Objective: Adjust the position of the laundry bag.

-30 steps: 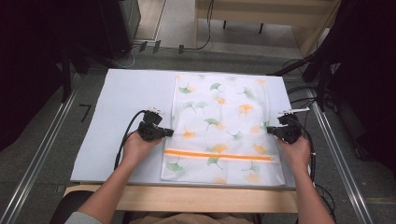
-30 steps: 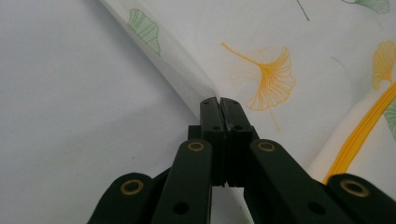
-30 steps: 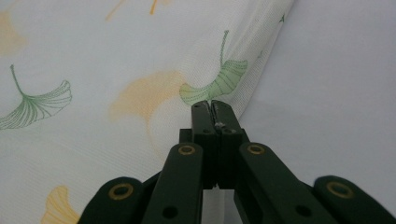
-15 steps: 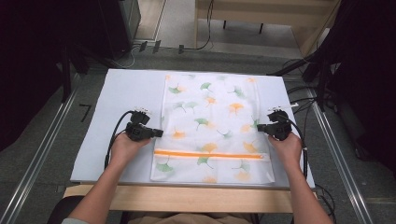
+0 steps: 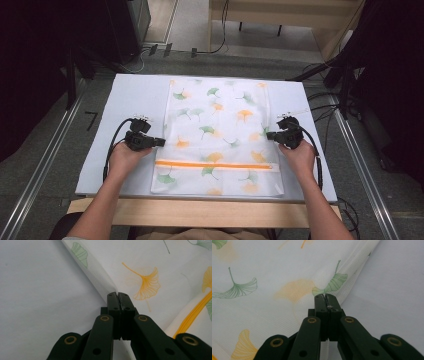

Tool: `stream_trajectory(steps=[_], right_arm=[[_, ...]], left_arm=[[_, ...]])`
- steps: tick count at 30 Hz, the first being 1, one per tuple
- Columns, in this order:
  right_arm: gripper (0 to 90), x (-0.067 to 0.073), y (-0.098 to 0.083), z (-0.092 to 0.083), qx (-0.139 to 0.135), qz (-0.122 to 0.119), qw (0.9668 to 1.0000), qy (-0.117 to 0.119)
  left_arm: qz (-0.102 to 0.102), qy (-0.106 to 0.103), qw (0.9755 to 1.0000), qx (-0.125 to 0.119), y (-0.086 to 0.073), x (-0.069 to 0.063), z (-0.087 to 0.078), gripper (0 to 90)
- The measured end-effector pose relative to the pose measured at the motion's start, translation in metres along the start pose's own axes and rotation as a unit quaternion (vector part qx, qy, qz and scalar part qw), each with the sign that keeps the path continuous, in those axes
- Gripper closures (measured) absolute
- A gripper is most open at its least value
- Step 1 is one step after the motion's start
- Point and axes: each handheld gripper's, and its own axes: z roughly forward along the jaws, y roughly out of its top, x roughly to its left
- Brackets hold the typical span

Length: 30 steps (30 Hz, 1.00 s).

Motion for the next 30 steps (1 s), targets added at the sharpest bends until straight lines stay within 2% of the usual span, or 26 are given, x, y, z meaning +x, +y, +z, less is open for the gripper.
stream_trajectory(steps=[4, 6, 7, 11, 20, 23, 24, 26, 30], right_arm=[[90.0, 0.004, 0.002, 0.002, -0.001, -0.004, 1.0000, 0.003], [90.0, 0.005, 0.002, 0.003, -0.001, -0.007, 1.0000, 0.004], [90.0, 0.006, 0.002, 0.004, -0.001, -0.007, 1.0000, 0.004], [90.0, 0.013, 0.006, 0.008, -0.003, -0.012, 0.9999, 0.009], [90.0, 0.021, 0.009, 0.015, -0.002, -0.018, 0.9996, 0.022], [87.7, 0.019, 0.009, 0.015, -0.002, -0.021, 0.9994, 0.027], [84.8, 0.018, 0.009, 0.014, -0.005, -0.023, 0.9994, 0.027], [76.1, 0.016, 0.008, 0.007, -0.023, -0.018, 0.9987, 0.041], [70.5, 0.015, 0.006, 0.000, -0.036, -0.013, 0.9982, 0.046]], left_arm=[[-0.011, 0.001, 0.9999, 0.001, -0.002, 0.004, -0.003, 90.0], [-0.009, 0.002, 0.9999, 0.005, -0.002, 0.006, -0.005, 90.0], [-0.015, 0.005, 0.9999, -0.001, -0.002, 0.006, -0.005, 90.0], [-0.018, 0.017, 0.9997, 0.000, -0.004, 0.013, -0.009, 90.0], [-0.032, 0.021, 0.9993, -0.002, -0.007, 0.021, -0.014, 89.5], [-0.032, 0.025, 0.9992, -0.001, -0.008, 0.022, -0.014, 80.5], [-0.032, 0.023, 0.9992, -0.004, -0.009, 0.022, -0.015, 80.5], [-0.034, 0.010, 0.9993, -0.015, -0.009, 0.026, -0.021, 66.9], [-0.034, 0.000, 0.9990, -0.027, -0.008, 0.024, -0.026, 52.4]])
